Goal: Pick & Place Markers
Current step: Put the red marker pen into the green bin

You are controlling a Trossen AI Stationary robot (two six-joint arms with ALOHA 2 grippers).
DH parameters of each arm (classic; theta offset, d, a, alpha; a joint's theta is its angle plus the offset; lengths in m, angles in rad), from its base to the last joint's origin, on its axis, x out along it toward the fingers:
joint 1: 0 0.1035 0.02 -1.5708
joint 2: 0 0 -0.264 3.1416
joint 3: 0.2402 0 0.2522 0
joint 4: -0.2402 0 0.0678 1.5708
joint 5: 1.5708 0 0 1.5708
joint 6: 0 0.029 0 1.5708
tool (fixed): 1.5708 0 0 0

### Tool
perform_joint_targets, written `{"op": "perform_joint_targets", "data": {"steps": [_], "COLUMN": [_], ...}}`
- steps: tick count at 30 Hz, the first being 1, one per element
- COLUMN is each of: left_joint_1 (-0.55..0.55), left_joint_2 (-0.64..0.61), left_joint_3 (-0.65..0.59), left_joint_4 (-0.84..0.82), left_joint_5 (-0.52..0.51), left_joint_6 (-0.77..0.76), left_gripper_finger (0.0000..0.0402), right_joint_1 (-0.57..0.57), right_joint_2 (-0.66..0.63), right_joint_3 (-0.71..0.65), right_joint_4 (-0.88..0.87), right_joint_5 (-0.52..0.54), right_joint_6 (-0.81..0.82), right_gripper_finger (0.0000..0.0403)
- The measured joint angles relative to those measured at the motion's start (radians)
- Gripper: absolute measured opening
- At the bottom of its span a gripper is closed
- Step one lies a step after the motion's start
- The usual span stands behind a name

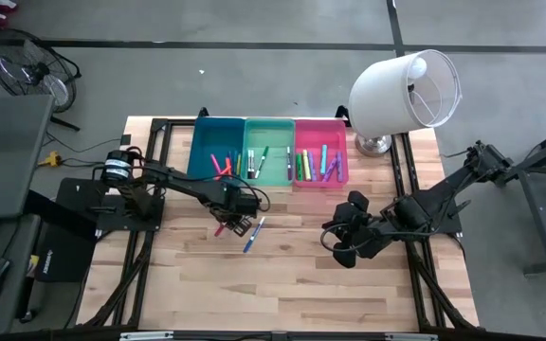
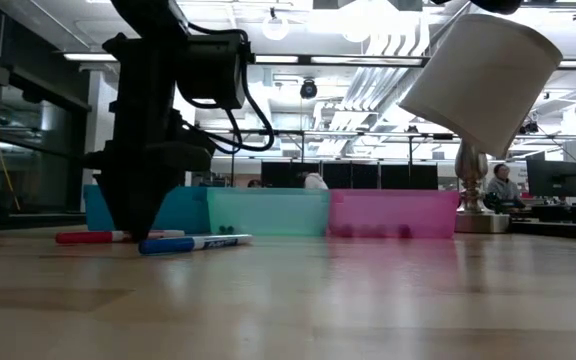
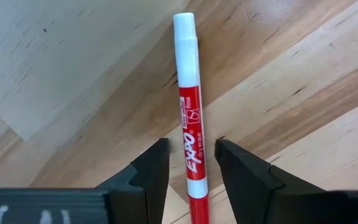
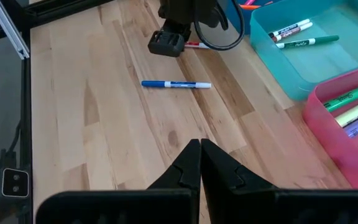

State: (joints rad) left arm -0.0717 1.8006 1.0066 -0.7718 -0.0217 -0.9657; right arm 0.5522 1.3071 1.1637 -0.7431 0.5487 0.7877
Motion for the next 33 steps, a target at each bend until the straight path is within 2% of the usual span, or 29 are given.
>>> {"op": "perform_joint_targets", "data": {"steps": [13,27,33], "left_joint_1": [0.0,-0.001,0.0], "left_joint_2": [0.002,0.003,0.003], "left_joint_3": [-0.002,-0.002,-0.002], "left_joint_4": [0.001,0.013,0.012], "left_joint_5": [0.007,0.02,0.028], "left_joint_6": [0.018,0.019,0.042], "left_gripper_finger": [0.0136,0.0036,0.0027], "right_joint_1": [0.0,0.0,0.0], "right_joint_2": [0.0,0.0,0.0], "right_joint_3": [0.0,0.0,0.0], "right_joint_4": [0.0,0.0,0.0], "right_joint_5": [-0.003,-0.005,-0.005], "right_joint_6": [-0.002,0.0,0.0], "right_gripper_finger": [0.0,0.0,0.0]}}
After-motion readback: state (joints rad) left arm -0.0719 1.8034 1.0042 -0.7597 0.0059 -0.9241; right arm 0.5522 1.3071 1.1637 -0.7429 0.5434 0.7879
